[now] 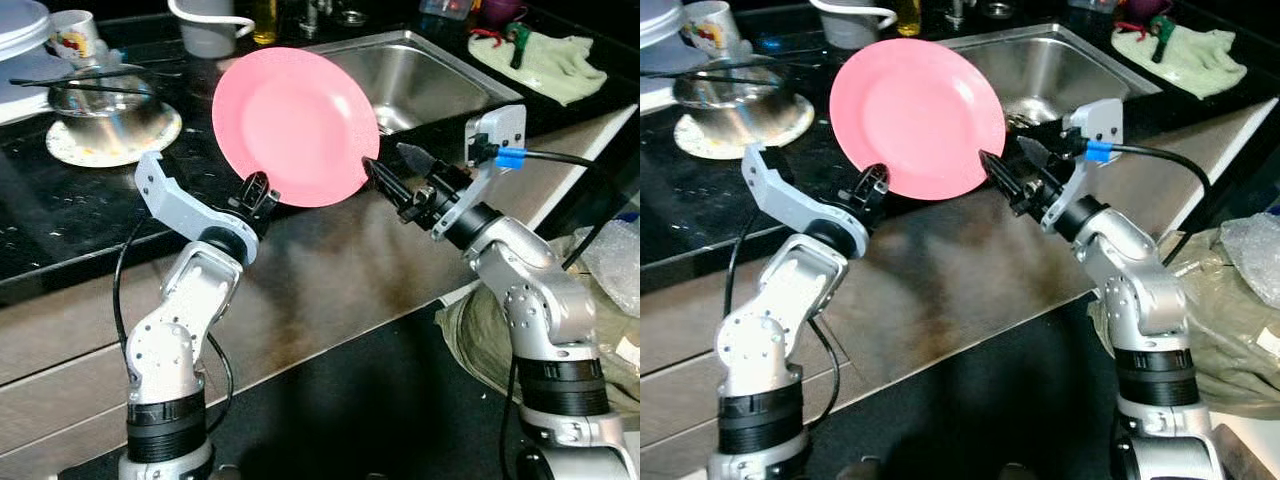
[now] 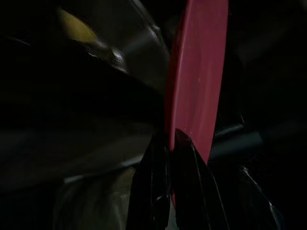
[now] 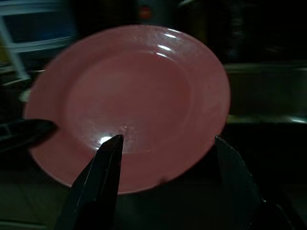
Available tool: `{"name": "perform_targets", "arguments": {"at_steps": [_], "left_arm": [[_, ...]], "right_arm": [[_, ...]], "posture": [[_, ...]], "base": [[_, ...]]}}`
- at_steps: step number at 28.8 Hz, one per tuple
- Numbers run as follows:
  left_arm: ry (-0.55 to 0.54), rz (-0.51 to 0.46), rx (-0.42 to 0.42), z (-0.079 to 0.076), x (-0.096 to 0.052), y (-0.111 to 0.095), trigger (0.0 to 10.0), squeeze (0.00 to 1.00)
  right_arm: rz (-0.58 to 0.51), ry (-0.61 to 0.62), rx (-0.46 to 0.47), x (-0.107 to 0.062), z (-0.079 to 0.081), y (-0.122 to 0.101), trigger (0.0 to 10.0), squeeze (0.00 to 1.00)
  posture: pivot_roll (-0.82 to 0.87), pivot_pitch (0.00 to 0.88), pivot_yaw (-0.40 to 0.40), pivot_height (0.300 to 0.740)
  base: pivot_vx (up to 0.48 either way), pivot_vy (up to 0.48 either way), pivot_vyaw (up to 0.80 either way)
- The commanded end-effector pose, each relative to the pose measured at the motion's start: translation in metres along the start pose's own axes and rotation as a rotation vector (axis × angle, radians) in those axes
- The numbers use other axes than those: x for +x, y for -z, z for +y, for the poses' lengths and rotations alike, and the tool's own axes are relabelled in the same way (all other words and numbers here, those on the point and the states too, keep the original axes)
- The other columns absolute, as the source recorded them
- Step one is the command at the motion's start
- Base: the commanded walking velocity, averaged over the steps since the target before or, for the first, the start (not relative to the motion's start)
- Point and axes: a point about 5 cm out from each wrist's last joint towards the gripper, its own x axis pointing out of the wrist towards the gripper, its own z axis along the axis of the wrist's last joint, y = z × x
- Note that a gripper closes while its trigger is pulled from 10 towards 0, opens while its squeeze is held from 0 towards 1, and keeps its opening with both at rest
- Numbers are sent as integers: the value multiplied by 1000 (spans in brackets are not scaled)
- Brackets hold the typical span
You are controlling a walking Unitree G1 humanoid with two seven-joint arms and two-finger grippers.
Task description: Kitchen organization
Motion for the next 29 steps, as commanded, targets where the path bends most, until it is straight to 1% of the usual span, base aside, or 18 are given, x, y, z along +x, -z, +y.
{"name": "perform_targets", "arguments": {"at_steps": [1,11,13,14,16,19,20,21,22,23,27,29], "left_arm": [[3,-2,-42,0,0,3,10000,0],[-9,-7,-39,2,1,2,10000,0],[-67,-16,-20,9,3,1,10000,0],[-67,-16,-20,9,3,1,10000,0],[-101,-31,20,14,3,-3,10000,0],[-109,-37,22,15,3,-5,10000,0],[-113,-48,27,17,3,-9,10000,0],[-114,-60,20,17,4,-12,10000,0],[-114,-60,20,17,4,-12,10000,0],[-113,-74,11,18,4,-16,10000,0],[-116,-101,-9,20,4,-24,10000,0],[-109,-146,-55,22,4,-34,10000,0]], "right_arm": [[3,-11,-12,2,3,0,10000,0],[7,-14,-11,2,4,2,10000,0],[8,-15,-10,2,5,2,10000,0],[8,-15,-10,2,5,2,10000,0],[12,-16,-11,1,5,3,10000,0],[21,-15,-18,1,5,6,10000,0],[37,-12,-22,0,5,11,10000,0],[54,-7,-25,-1,5,17,10000,0],[54,-7,-25,-1,5,17,10000,0],[69,-4,-26,-2,5,22,10000,0],[81,-3,-27,-3,5,27,10000,0],[84,1,-30,-3,4,29,10000,0]], "posture": [[-17,83,-45,740],[-16,83,-45,740],[-15,82,-46,740],[-15,82,-46,740],[-17,81,-46,740],[-16,81,-45,740],[-15,79,-47,740],[-12,78,-48,740],[-12,78,-48,740],[-11,78,-48,740],[-10,76,-47,740],[-11,73,-45,740]], "base": [[0,-465,0],[0,-465,0],[0,0,0],[0,0,0],[0,0,0],[0,0,0],[0,0,0],[0,0,0],[0,0,0],[0,0,0],[0,0,0],[0,0,0]]}}
